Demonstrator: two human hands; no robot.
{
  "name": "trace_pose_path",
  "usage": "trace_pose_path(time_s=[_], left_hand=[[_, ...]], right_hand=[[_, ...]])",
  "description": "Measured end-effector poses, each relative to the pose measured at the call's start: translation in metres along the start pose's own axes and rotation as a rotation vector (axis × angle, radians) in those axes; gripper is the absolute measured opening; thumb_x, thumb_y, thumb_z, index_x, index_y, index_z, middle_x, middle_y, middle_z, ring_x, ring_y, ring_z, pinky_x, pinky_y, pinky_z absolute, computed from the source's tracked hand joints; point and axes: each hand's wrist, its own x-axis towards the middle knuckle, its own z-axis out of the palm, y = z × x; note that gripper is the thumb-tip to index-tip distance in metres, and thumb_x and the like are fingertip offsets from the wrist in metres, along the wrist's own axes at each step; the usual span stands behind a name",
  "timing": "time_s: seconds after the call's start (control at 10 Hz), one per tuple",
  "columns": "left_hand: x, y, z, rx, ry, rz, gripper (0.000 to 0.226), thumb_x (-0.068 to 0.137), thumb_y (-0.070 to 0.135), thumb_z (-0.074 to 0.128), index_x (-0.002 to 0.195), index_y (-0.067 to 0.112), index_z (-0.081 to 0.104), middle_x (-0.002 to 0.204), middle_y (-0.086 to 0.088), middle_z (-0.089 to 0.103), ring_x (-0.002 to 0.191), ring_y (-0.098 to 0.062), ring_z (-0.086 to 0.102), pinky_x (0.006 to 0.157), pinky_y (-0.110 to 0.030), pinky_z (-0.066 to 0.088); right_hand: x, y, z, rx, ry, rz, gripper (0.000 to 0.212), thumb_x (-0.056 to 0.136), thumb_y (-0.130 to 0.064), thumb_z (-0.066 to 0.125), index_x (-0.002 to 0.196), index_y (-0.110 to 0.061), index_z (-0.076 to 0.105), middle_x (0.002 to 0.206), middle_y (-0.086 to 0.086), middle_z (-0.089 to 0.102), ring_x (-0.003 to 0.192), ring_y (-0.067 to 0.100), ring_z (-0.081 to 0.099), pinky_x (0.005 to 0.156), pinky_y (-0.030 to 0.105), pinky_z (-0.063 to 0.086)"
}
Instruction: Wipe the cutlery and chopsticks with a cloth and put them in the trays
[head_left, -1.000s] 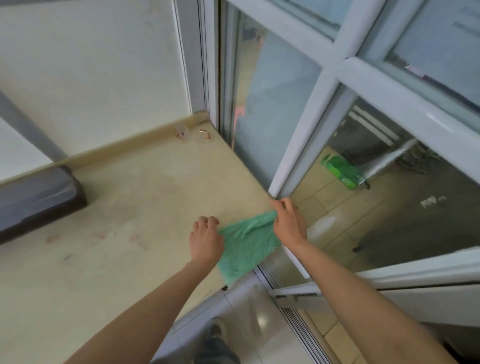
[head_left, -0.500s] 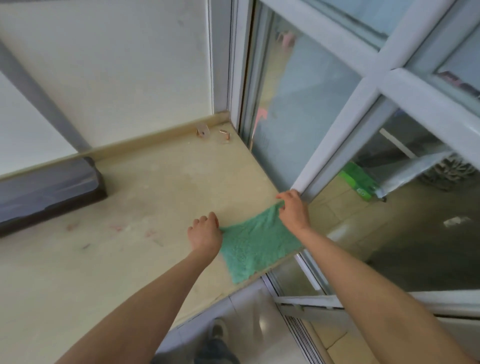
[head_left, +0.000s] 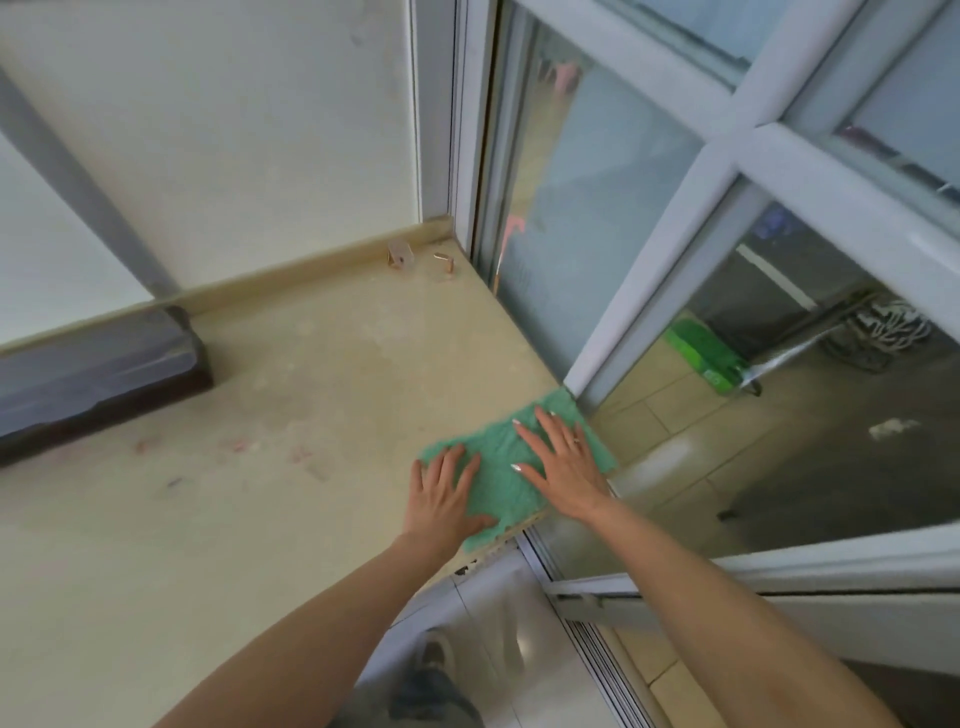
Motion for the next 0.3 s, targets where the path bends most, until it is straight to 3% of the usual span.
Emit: trace_pose_path(time_s=[0.1,0.2,0.3], left_hand=[[-0.007,-0.004,0.001,-0.004,-0.062,0.013,0.091,0.084,0.068,0.038,0.15,0.02,-0.003,0.157,-0.004,-0.007,0.145,-0.022,-0.004,0.115,-0.052,-0.001],[-0.015,-0.013,-0.009,0.009,-0.124,0.057,0.096,0.082,0.069,0.04,0.15,0.018,-0.004,0.157,-0.005,-0.014,0.145,-0.023,-0.009,0.114,-0.054,-0.003],[-0.012,-0.027,-0.03,-0.179,-0.135,0.016,0.088,0.083,0.066,0.043,0.149,0.015,0.013,0.158,-0.007,0.0,0.144,-0.024,0.006,0.116,-0.047,0.009]], right_hand=[[-0.006,0.002,-0.006,0.013,-0.019,0.057,0.094,0.071,-0.077,-0.016,0.151,-0.029,0.0,0.158,0.0,-0.016,0.144,0.016,-0.01,0.118,0.047,0.0],[-0.005,0.001,-0.01,0.036,-0.047,0.092,0.082,0.084,-0.072,0.003,0.152,-0.026,0.008,0.159,0.002,-0.006,0.146,0.018,0.0,0.118,0.043,0.007],[0.011,-0.02,-0.029,0.233,0.044,0.117,0.049,0.096,-0.033,0.048,0.14,-0.014,0.043,0.147,0.009,0.04,0.134,0.024,0.038,0.11,0.031,0.028]])
